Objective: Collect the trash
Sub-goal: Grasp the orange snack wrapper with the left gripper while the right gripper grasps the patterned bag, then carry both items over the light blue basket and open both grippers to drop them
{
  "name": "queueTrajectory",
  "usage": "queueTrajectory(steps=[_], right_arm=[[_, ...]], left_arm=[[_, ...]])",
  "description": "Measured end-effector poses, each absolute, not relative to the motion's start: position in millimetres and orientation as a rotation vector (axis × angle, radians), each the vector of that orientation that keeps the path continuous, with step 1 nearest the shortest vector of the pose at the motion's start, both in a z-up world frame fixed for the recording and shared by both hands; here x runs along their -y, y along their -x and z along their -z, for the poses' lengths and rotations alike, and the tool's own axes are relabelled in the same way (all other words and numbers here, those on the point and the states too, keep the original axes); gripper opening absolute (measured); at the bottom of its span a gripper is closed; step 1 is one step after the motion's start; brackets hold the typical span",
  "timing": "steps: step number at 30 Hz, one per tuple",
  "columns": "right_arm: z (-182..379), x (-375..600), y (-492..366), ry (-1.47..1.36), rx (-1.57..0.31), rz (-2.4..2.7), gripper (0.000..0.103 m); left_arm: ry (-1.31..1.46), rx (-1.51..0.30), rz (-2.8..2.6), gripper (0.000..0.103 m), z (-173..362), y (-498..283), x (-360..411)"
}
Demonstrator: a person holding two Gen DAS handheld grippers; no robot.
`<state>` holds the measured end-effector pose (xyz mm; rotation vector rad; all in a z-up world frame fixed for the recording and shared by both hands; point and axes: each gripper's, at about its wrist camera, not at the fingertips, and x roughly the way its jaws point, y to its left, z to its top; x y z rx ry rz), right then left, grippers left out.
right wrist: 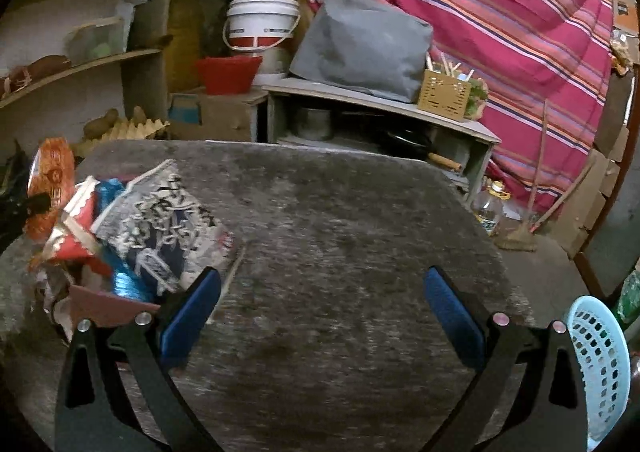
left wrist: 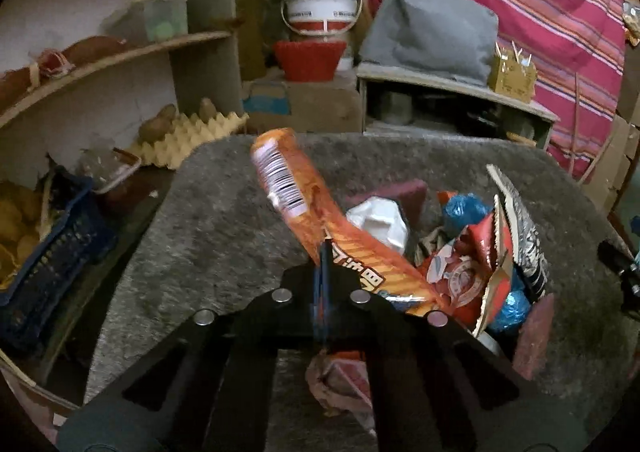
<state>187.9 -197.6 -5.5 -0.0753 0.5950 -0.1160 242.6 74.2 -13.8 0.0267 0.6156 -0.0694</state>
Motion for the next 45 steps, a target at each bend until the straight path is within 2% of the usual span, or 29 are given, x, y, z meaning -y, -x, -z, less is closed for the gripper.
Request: queueTrajectory(steps=[17, 20, 22, 23, 25, 31, 36, 45], right_arm=[[20.9, 125.8, -209.5, 0.166, -0.646, -0.002, 0.097], [25.1, 120.0, -220.5, 0.169, -0.674, -0.024, 0.074], [29.2, 121.2, -228.8, 0.154, -0.702, -0.042, 0.050], [31.7, 122.6, -232.6, 0.143, -0.717, -0.061, 0.045], [34.3, 125.5, -235.3, 0.122, -0.723, -0.102, 0.021], [16.2, 145.1, -223.6, 0.096, -0.644, -0.122, 0.015], [-4.2, 180.3, -204.5, 0.054, -0.602, -0.109, 0.014], [-23.2, 264.5, -156.2, 0.023, -0.588, -0.035, 0.014]], left_arm=[[0.003, -0.569, 0.038, 0.000, 3.0, -220.3, -116.1], [0.000, -0.569, 0.045, 0.000, 3.5, -219.6, -115.2], [-0.006, -0.570, 0.052, 0.000, 4.5, -219.0, -113.4], [-0.016, -0.574, 0.054, 0.000, 5.5, -219.4, -111.5], [-0.025, -0.579, 0.054, 0.000, 7.8, -219.4, -109.5], [0.012, -0.584, 0.038, 0.000, 1.6, -220.3, -113.3], [0.025, -0.518, 0.052, 0.000, -29.2, -204.1, -105.4], [-0.077, -0.483, 0.128, 0.000, -59.5, -181.1, -16.1]])
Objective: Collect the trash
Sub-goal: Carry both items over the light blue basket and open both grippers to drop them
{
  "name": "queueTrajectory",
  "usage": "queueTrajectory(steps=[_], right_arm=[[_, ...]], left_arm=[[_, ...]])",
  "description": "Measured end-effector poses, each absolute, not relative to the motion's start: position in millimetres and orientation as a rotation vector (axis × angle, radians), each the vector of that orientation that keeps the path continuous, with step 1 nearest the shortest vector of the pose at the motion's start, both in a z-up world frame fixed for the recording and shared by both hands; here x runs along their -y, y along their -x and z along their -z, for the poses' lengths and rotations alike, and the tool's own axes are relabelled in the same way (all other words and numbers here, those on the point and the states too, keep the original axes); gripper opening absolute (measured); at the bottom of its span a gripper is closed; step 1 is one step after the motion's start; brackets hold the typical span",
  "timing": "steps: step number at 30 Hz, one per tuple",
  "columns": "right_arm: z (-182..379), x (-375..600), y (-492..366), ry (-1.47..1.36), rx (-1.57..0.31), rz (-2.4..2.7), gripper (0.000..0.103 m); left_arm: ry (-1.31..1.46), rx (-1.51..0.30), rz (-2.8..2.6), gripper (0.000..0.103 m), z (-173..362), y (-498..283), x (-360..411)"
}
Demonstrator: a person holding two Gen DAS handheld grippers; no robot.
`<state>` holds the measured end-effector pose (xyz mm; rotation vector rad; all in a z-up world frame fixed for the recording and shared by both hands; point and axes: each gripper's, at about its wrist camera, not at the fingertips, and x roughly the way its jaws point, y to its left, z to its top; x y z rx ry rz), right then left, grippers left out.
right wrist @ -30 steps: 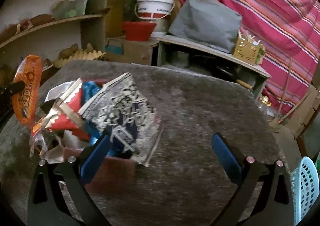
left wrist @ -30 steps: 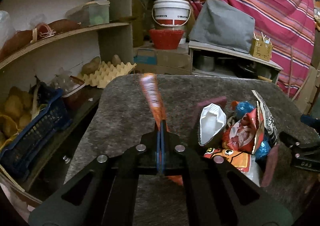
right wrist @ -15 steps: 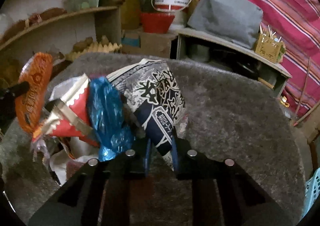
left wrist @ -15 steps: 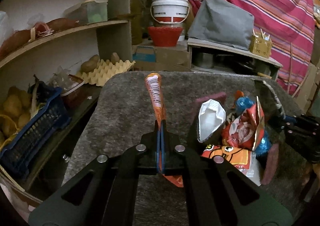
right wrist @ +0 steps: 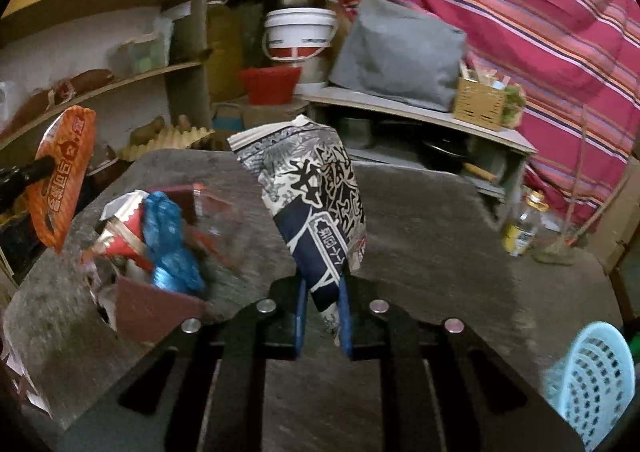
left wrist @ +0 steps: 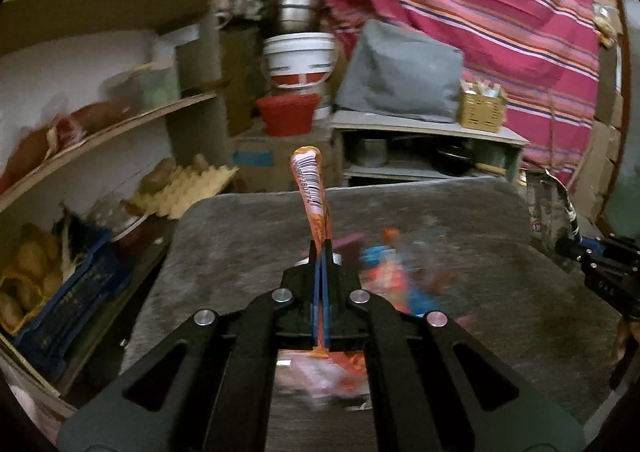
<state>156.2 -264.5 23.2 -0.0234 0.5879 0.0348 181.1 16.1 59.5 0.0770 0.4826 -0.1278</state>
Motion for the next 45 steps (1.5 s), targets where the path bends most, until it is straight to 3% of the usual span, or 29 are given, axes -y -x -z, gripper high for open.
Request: queueTrajectory(steps=[13, 25, 37, 38, 39, 40, 41, 45], right_arm=[[-20.4, 446.0, -72.3, -0.092, -0.625, 0.207, 0.014], [8.4, 550.7, -16.6, -0.161, -0.679, 0.373, 0.014], [24.9, 591.1, 6.3, -0.254, -0.681, 0.411, 0.014], [25.9, 591.7, 9.4, -0.255, -0.682, 0.411, 0.014], [26.7, 593.0, 9.9, -0.257, -0.682, 0.410, 0.014], [27.0, 594.0, 9.4, -0.260, -0.682, 0.408, 0.014], [27.2, 595.1, 8.6, -0.262, -0.682, 0.406, 0.014], [30.0, 592.6, 2.6, -0.263, -0.694, 0.393, 0.014]], left_arm=[[-0.099, -0.513, 0.394, 0.000, -32.9, -168.6, 193.2], [-0.164, -0.530, 0.683, 0.000, -12.0, -117.3, 368.7], [-0.214, -0.582, 0.758, 0.001, 11.1, -99.9, 447.6], [-0.226, -0.593, 0.756, 0.010, 14.9, -103.5, 449.6], [-0.232, -0.603, 0.751, 0.031, 16.7, -104.8, 450.9], [-0.233, -0.609, 0.742, 0.042, 18.4, -106.5, 449.8], [-0.227, -0.606, 0.729, 0.060, 19.5, -107.9, 447.7], [-0.225, -0.596, 0.708, 0.068, 16.8, -109.0, 435.7]])
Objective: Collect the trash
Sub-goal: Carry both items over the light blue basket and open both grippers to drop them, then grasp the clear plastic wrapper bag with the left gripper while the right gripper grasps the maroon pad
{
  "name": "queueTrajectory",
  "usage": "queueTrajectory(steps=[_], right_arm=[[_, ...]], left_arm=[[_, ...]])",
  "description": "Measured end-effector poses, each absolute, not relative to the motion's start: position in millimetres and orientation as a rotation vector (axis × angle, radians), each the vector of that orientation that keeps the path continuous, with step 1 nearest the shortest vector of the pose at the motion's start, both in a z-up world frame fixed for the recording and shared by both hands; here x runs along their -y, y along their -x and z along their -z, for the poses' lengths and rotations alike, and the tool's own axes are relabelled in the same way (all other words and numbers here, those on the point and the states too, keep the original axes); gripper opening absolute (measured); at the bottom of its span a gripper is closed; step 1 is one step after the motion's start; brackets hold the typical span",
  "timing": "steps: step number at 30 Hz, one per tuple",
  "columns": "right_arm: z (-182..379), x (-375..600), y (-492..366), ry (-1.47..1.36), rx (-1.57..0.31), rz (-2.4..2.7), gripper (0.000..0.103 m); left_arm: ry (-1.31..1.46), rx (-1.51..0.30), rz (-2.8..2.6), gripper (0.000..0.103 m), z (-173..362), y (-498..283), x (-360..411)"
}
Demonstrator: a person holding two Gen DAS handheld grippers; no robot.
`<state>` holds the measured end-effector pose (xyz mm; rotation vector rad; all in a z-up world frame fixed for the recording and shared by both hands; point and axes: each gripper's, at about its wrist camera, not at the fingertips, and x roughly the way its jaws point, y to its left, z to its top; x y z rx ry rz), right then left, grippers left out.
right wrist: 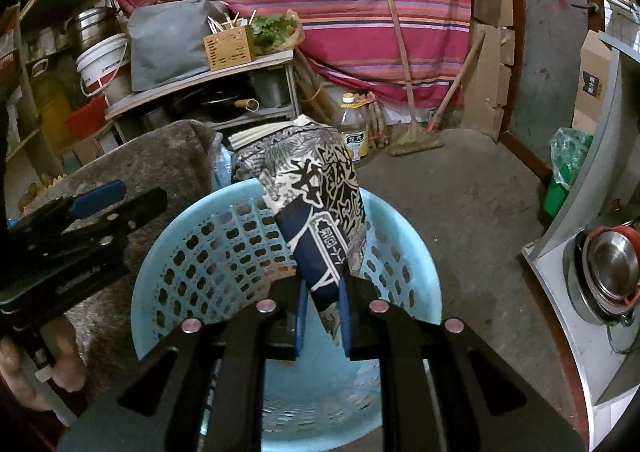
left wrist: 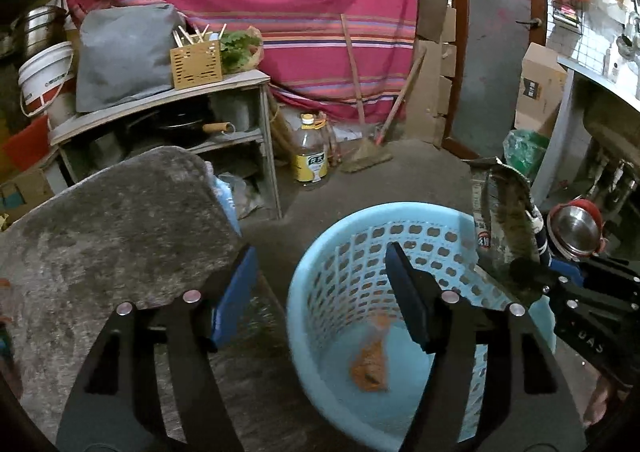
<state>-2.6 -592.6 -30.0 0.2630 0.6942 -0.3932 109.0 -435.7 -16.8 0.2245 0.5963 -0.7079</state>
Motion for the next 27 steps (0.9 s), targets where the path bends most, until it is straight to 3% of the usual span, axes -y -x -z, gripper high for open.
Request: queueTrajectory(steps=[3, 5, 6, 7, 8, 15, 18, 27], right_arm=[[33.2, 589.3, -3.4, -0.261, -0.711, 0.392, 0.015], [36.5, 584.5, -10.4, -0.257, -0.736, 0.399, 0.019], [37.6, 583.6, -12.3, -0.255, -0.743, 0.405, 0.037], [39.0, 582.2, -15.3, -0.251, -0.752, 0.417, 0.068], [40.8, 578.9, -19.1, -0.241, -0.760, 0.429, 0.078], [24.8, 549.8, -31.3, -0.189, -0.748, 0.491, 0.081], [2.6, 525.0, -34.0, -0.167, -0.661, 0.499, 0.090], [-11.3, 422.6, -86.8, -0.069, -0.624, 0.358, 0.092]], left_arm=[[-0.196, -0.577, 0.682, 0.085, 10.5, -108.8, 415.1], [-0.178, -0.555, 0.655, 0.090, 6.0, -108.6, 395.8], [-0.174, -0.551, 0.643, 0.091, 4.6, -109.2, 387.3], [-0.171, -0.547, 0.626, 0.092, 2.7, -110.3, 374.6], [-0.172, -0.547, 0.614, 0.092, 1.5, -111.5, 365.4], [-0.149, -0.516, 0.481, 0.096, -11.9, -123.8, 273.9], [-0.128, -0.500, 0.423, 0.097, -18.5, -129.7, 228.5], [-0.138, -0.471, 0.211, 0.097, -19.0, -145.9, 95.6]])
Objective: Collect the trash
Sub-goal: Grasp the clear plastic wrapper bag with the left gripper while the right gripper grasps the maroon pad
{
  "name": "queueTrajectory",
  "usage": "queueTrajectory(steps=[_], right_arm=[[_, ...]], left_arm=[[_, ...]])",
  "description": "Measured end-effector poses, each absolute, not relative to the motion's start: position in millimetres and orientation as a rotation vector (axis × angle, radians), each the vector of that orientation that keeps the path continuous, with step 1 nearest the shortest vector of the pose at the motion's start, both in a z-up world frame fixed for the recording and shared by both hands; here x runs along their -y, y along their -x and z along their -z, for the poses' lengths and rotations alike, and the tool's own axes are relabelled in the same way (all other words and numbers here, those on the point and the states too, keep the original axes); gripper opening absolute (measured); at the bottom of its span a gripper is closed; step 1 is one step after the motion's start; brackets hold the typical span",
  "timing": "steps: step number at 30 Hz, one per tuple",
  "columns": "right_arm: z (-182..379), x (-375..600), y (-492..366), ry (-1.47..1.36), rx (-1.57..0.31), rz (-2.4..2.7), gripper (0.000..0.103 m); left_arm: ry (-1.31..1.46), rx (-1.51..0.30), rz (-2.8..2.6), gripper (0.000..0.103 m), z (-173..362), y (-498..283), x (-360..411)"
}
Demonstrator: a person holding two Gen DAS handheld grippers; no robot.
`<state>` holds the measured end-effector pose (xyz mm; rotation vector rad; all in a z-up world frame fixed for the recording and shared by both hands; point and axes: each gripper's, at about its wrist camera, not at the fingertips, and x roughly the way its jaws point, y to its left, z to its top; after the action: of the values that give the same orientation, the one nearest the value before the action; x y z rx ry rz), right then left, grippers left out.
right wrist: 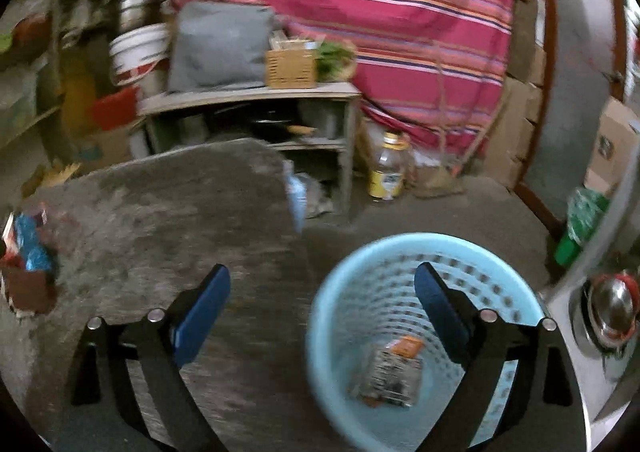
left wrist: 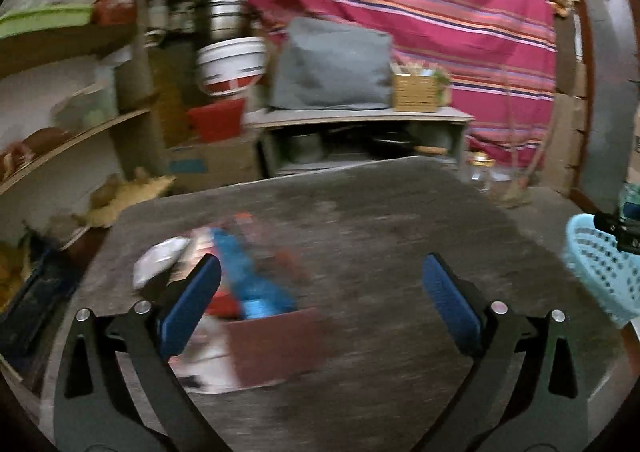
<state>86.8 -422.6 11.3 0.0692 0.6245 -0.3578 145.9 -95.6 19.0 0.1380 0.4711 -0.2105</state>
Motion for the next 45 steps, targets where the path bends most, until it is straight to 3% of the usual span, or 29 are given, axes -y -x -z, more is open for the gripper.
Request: queueTrajectory(steps=[11, 23, 25, 27, 42, 45], right_arm=[[6.8, 326.7, -131.5, 0.022, -0.699, 0.208, 0.092], [23.0, 261.2, -163.3, 0.057, -0.732, 0.114, 0.092], [24.3, 254.8, -164.8, 0.059, -0.735, 0.106, 0.092], [25.9, 248.5, -167.4, 0.067, -0.741, 0.097, 0.092], [13.9, 216.0, -158.4, 0.051, -0.696, 0.013, 0.092], [13.8, 201.4, -157.9, 0.029, -0.692, -0.027, 0.099]], left_arm=[[-0.096, -0.562, 0.070, 0.097, 9.2, -174.1, -23.8], [-0.109, -0.685, 0.168, 0.097, 46.6, -209.7, -41.9], [-0.099, -0.696, 0.196, 0.094, 49.3, -216.1, -41.6], [-0.093, -0.725, 0.223, 0.076, 53.6, -221.2, -39.8], [-0.154, -0.607, 0.087, 0.071, 25.4, -188.1, -60.0], [-0.136, -0.596, 0.055, 0.069, 22.0, -182.4, -73.8]])
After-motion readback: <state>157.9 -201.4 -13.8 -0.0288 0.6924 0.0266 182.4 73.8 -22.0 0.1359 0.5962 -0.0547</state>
